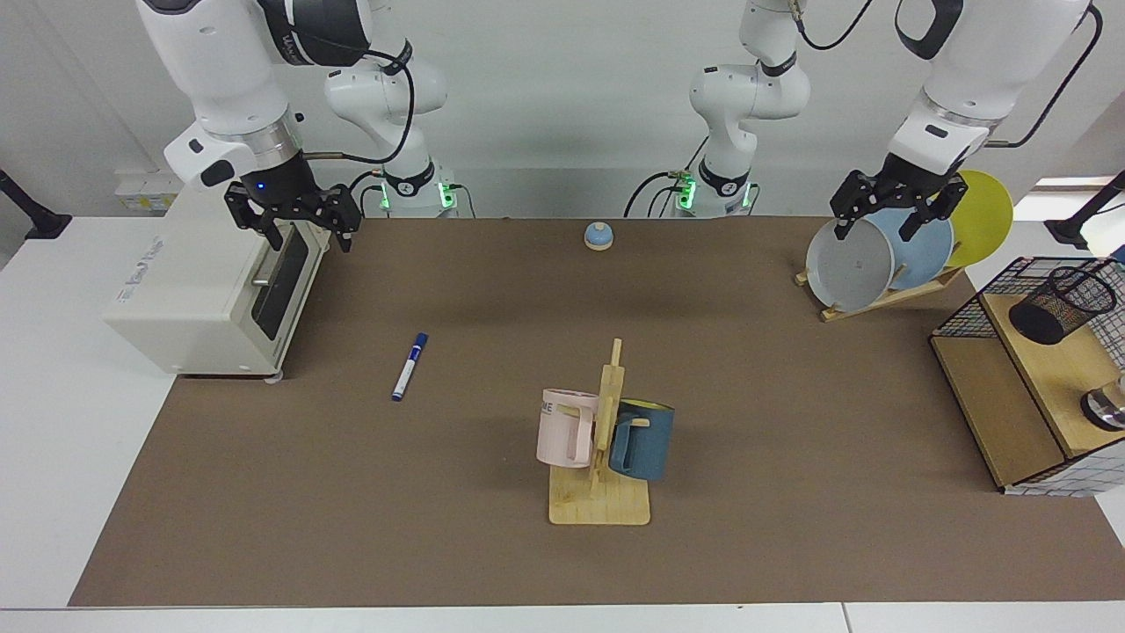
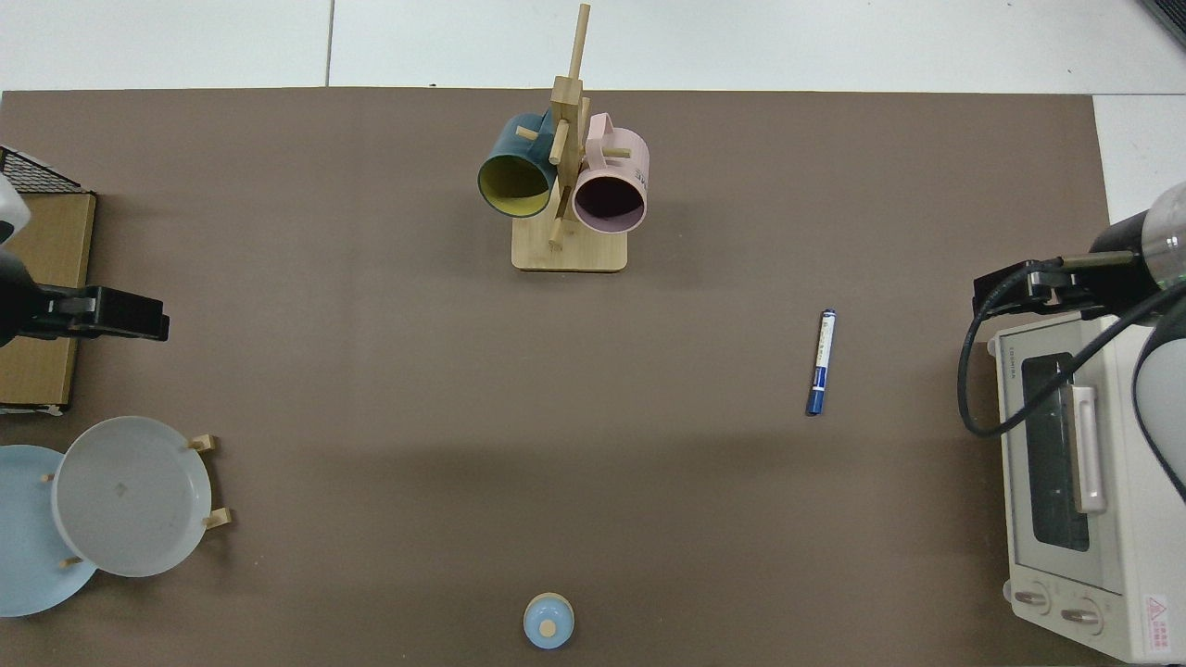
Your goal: Put markers into pen holder
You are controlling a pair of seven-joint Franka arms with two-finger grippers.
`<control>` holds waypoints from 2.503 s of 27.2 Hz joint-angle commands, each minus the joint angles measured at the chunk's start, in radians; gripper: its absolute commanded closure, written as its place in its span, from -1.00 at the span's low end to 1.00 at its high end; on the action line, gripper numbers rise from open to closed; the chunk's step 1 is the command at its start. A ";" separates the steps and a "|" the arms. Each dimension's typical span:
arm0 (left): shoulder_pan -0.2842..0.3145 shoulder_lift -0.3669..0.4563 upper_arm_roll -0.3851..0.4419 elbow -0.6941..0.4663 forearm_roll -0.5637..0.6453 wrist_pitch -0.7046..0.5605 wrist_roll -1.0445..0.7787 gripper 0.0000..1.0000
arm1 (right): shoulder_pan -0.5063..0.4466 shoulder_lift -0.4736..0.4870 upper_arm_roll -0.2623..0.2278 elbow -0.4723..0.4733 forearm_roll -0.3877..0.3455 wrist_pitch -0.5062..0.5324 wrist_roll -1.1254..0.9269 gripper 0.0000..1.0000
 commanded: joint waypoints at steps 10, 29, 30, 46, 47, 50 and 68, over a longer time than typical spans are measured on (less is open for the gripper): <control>0.011 -0.007 -0.010 -0.002 0.016 -0.012 0.000 -1.00 | -0.017 -0.038 0.002 -0.047 0.013 -0.001 -0.033 -1.00; 0.011 -0.007 -0.010 -0.002 0.016 -0.012 0.000 -1.00 | -0.034 -0.038 -0.004 -0.205 0.014 0.163 -0.030 -1.00; 0.011 -0.007 -0.010 -0.002 0.016 -0.012 0.000 -1.00 | -0.034 -0.036 -0.004 -0.220 0.014 0.176 -0.029 -1.00; 0.011 -0.007 -0.010 -0.002 0.016 -0.012 0.000 -1.00 | -0.005 0.090 -0.001 -0.279 0.016 0.356 -0.006 -1.00; 0.011 -0.007 -0.010 -0.002 0.016 -0.012 0.000 -1.00 | -0.005 0.096 -0.001 -0.282 0.017 0.371 -0.007 -1.00; 0.011 -0.007 -0.010 -0.002 0.016 -0.012 0.000 -1.00 | -0.003 0.119 0.000 -0.312 0.017 0.437 -0.004 -1.00; 0.011 -0.007 -0.010 -0.002 0.016 -0.012 0.000 -1.00 | 0.032 0.266 0.002 -0.360 0.017 0.623 0.062 -1.00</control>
